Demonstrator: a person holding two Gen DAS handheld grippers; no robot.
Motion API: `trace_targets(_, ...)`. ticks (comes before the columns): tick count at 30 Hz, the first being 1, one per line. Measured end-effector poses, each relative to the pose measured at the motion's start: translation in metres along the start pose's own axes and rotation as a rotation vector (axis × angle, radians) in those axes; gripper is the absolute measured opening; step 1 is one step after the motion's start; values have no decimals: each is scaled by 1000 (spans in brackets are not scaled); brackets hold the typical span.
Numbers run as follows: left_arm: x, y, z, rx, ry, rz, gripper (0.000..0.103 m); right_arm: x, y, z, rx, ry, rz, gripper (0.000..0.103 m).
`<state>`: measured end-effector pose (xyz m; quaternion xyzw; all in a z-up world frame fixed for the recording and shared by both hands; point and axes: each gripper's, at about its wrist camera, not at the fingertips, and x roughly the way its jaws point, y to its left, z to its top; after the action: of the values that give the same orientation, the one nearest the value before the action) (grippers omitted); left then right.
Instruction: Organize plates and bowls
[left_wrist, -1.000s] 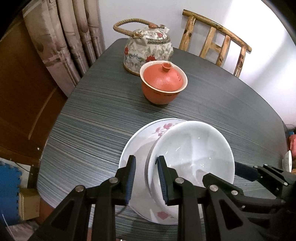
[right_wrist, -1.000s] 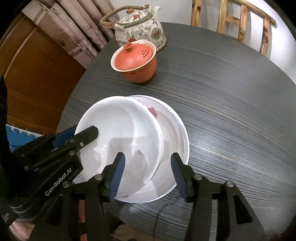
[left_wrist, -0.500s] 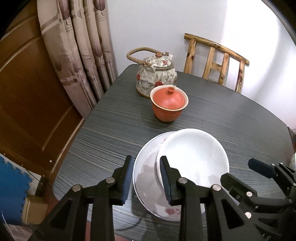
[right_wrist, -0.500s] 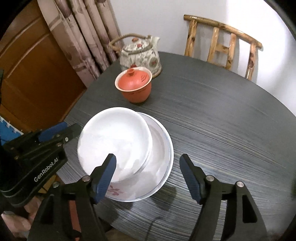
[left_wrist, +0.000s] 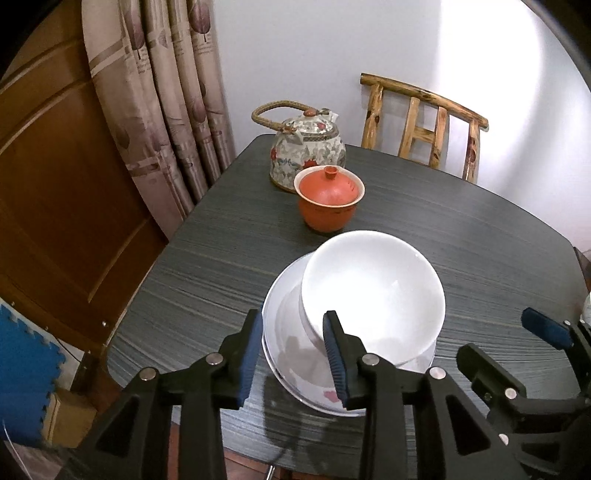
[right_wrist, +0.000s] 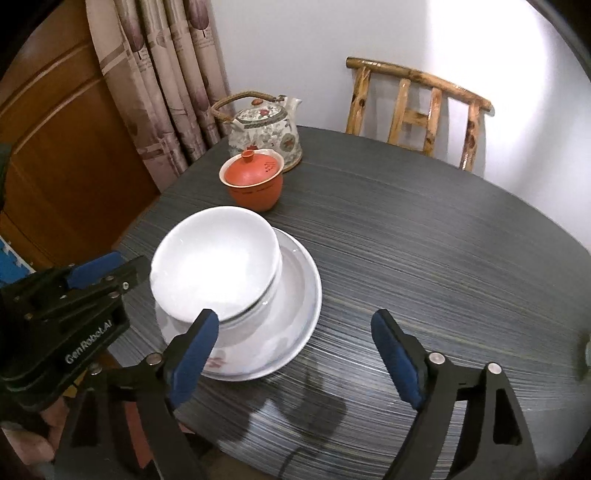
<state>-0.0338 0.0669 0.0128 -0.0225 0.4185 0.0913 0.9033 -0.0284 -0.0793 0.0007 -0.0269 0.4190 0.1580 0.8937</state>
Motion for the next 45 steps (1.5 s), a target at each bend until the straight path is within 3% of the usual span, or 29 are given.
trace_targets(13, 0, -9, -13, 51, -19, 38, 37, 1, -11, -25, 46, -8, -9, 99)
trace_targets(45, -8, -9, -11, 60, -35, 50, 37, -1, 4, -27, 1, -4, -7, 101)
